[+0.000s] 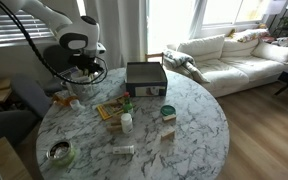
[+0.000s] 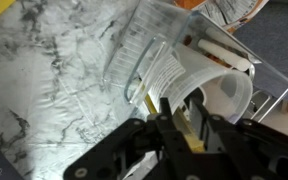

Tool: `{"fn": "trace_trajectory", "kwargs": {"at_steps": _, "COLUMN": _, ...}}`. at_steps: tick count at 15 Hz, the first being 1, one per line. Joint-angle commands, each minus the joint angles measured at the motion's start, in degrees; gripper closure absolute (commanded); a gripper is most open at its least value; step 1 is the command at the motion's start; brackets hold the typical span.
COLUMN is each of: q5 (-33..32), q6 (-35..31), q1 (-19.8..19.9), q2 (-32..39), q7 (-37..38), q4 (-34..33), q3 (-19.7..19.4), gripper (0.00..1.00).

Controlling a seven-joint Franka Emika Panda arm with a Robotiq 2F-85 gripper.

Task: Move the clear cup to the left then put the glasses inside the cup and put the cup inside the clear container

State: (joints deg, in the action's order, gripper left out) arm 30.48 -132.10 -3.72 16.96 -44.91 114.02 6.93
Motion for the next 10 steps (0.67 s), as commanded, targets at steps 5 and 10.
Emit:
{"fn": "trace_trajectory", "kwargs": {"at_steps": 5, "q5": -3.20, "q6": 6.30, "q1": 2.59, "q2": -3.98, "q7": 1.71, "q4": -3.56, "q3": 1.11, "gripper": 0.10}}
{"fn": "trace_trajectory", "kwargs": {"at_steps": 10, "q5": -3.45, "q6": 12.47, "q1": 3.34, "q2": -9.59, "q7": -1.41, "q4": -4.62, "q3": 0.36, "gripper": 0.00}}
